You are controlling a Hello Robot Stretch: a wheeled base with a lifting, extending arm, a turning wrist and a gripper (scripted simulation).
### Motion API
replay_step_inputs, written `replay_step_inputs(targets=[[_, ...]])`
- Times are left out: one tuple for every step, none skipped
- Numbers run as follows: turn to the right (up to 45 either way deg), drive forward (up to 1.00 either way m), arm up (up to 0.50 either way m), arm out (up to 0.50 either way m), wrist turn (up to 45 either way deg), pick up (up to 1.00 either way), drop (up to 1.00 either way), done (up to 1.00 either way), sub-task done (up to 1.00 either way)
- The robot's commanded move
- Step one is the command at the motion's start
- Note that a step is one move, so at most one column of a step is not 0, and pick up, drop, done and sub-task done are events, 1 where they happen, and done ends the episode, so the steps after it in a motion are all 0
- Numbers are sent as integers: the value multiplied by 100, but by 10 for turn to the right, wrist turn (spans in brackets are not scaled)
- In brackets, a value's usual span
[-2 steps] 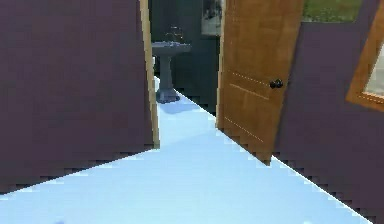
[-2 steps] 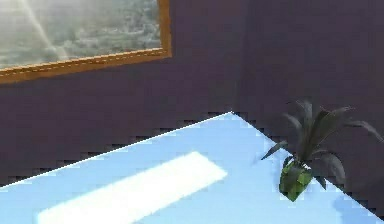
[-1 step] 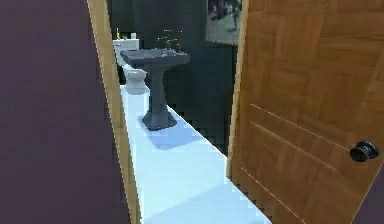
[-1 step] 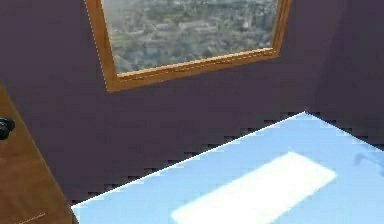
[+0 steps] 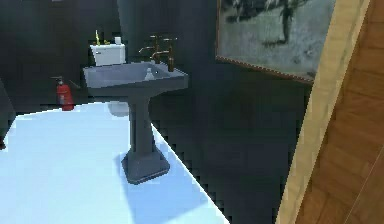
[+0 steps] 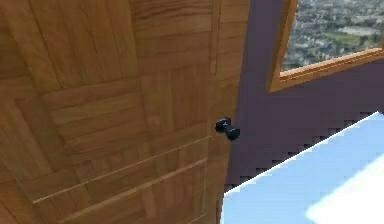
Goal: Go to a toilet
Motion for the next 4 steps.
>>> replay_step_inputs(targets=[[0,20,0,0,0,0,0,0,0],[-300,0,0,0,0,0,0,0,0],[0,30,0,0,0,0,0,0,0],[-330,0,0,0,0,0,0,0,0]])
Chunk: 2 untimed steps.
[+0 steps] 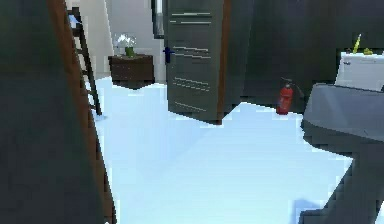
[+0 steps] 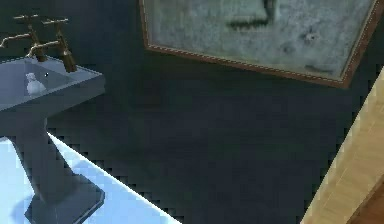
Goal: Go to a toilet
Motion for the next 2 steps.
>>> replay_step_inputs(targets=[[0,50,0,0,0,0,0,0,0],[90,0,0,0,0,0,0,0,0]])
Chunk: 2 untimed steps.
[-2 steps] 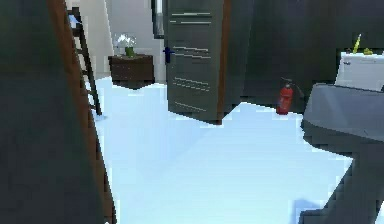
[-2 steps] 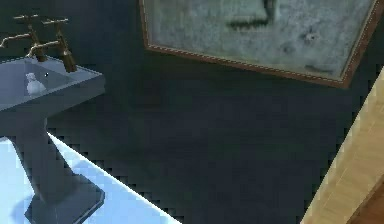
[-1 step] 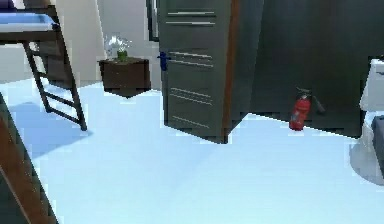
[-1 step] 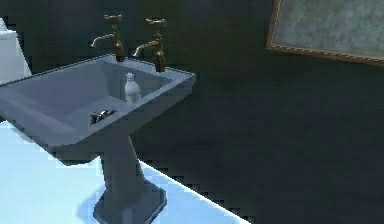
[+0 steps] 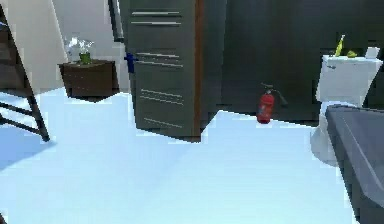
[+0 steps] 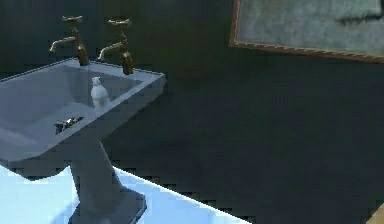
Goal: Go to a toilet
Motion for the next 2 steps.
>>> replay_step_inputs(targets=[[0,85,0,0,0,0,0,0,0],[240,0,0,0,0,0,0,0,0]])
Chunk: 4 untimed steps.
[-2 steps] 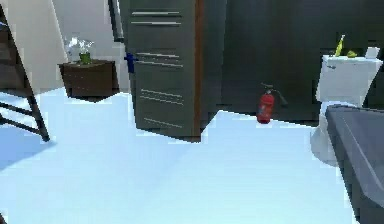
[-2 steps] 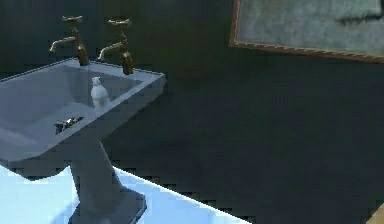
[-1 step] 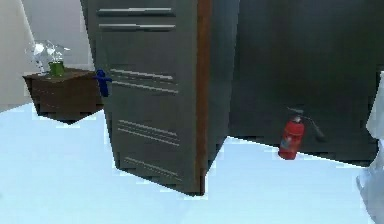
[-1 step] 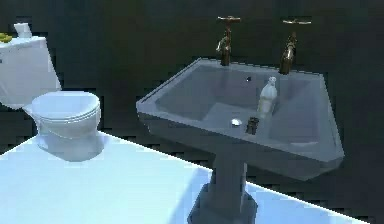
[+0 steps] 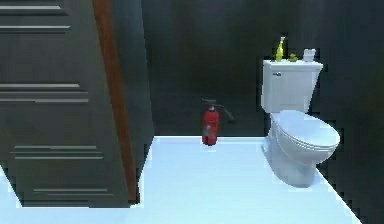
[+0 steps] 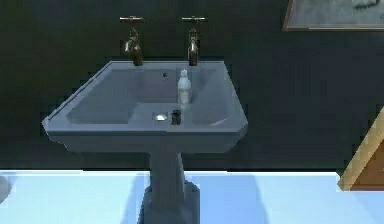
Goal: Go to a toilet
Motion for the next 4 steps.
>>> replay_step_inputs(targets=[[0,75,0,0,0,0,0,0,0],[450,0,0,0,0,0,0,0,0],[330,0,0,0,0,0,0,0,0],[0,65,0,0,0,0,0,0,0]])
